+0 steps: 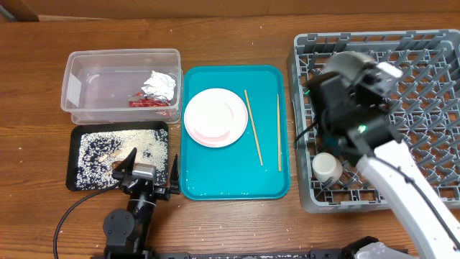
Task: Sort waste into correct bins and load items into the dishwasher
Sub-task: 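Place the grey bowl into the dish rack with the right gripper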
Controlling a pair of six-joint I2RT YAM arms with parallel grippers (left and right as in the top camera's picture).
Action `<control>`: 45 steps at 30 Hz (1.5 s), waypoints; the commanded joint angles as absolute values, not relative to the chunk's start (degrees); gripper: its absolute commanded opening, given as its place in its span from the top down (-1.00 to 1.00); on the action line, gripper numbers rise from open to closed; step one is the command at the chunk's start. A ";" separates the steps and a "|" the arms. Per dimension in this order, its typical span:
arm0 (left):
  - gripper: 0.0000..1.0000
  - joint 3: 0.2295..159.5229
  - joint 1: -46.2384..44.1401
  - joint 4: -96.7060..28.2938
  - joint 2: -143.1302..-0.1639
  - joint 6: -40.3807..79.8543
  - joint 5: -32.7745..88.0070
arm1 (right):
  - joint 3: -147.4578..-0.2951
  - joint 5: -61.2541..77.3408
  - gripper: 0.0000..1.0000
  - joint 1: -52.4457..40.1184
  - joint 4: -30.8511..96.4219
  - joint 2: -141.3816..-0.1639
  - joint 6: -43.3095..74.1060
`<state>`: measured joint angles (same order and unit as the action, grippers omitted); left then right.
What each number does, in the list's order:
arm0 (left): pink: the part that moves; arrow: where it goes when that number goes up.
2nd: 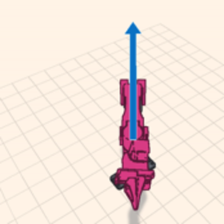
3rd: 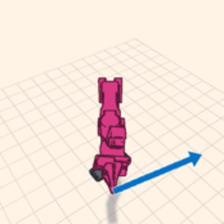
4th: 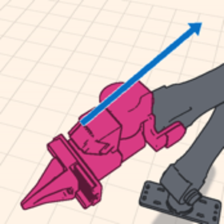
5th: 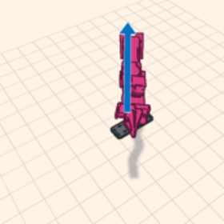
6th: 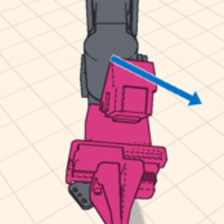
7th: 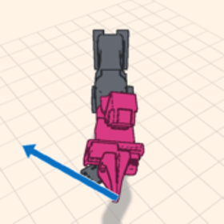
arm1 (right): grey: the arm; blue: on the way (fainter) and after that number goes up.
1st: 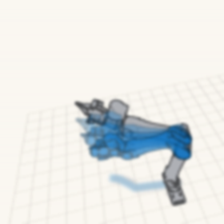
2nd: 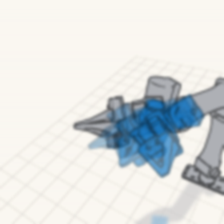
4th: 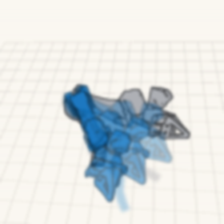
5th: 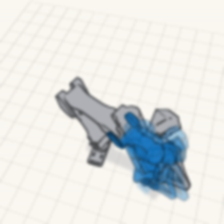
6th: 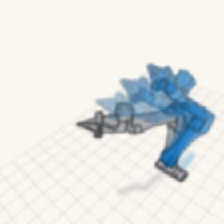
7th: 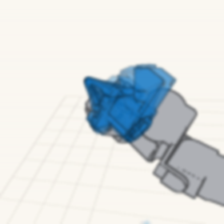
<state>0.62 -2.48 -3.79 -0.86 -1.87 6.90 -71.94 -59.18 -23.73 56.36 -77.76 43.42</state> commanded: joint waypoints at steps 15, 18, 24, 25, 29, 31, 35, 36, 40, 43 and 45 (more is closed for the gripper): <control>-1.00 0.27 -2.31 -3.66 -0.25 -1.48 7.29 | -72.38 -70.43 0.92 -8.49 54.41 -101.75 41.93; -1.00 0.27 -2.31 -3.66 -0.25 -1.48 7.29 | -72.38 -70.41 0.92 -9.52 54.87 -103.83 41.95; -1.00 0.27 -2.31 -3.66 -0.25 -1.50 7.29 | -72.38 -69.41 0.92 -14.48 56.29 -104.29 41.95; -1.00 0.27 -2.31 -3.66 -0.25 -1.50 7.29 | -72.38 -69.36 0.92 -15.92 56.99 -104.27 42.00; -1.00 0.27 -2.31 -3.66 -0.25 -1.48 7.29 | -72.38 -69.32 0.92 -19.27 57.84 -104.29 42.00; -1.00 0.27 -2.31 -3.66 -0.25 -1.50 7.29 | -72.38 -68.88 0.92 -20.75 58.33 -104.27 42.02; -1.00 0.27 -2.31 -3.66 -0.25 -1.50 7.29 | -72.38 -67.48 0.92 -21.76 59.48 -104.27 42.76; -1.00 0.27 -2.31 -3.66 -0.25 -1.48 7.29 | -72.38 -68.29 0.92 -21.74 59.83 -104.27 43.20; -1.00 0.27 -2.31 -3.66 -0.25 -1.50 7.29 | -72.40 -70.17 0.92 -21.76 62.00 -104.27 43.51; -1.00 0.27 -2.31 -3.66 -0.25 -1.50 7.29 | -72.40 -64.05 0.92 -22.68 65.54 -104.27 43.51; -1.00 0.27 -2.31 -3.66 -0.25 -1.50 7.29 | -72.47 -60.53 0.92 -23.70 68.18 -104.22 44.64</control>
<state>0.60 -2.48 -3.79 -0.86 -1.87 6.90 -72.10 -71.11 -21.21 65.54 -103.68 43.66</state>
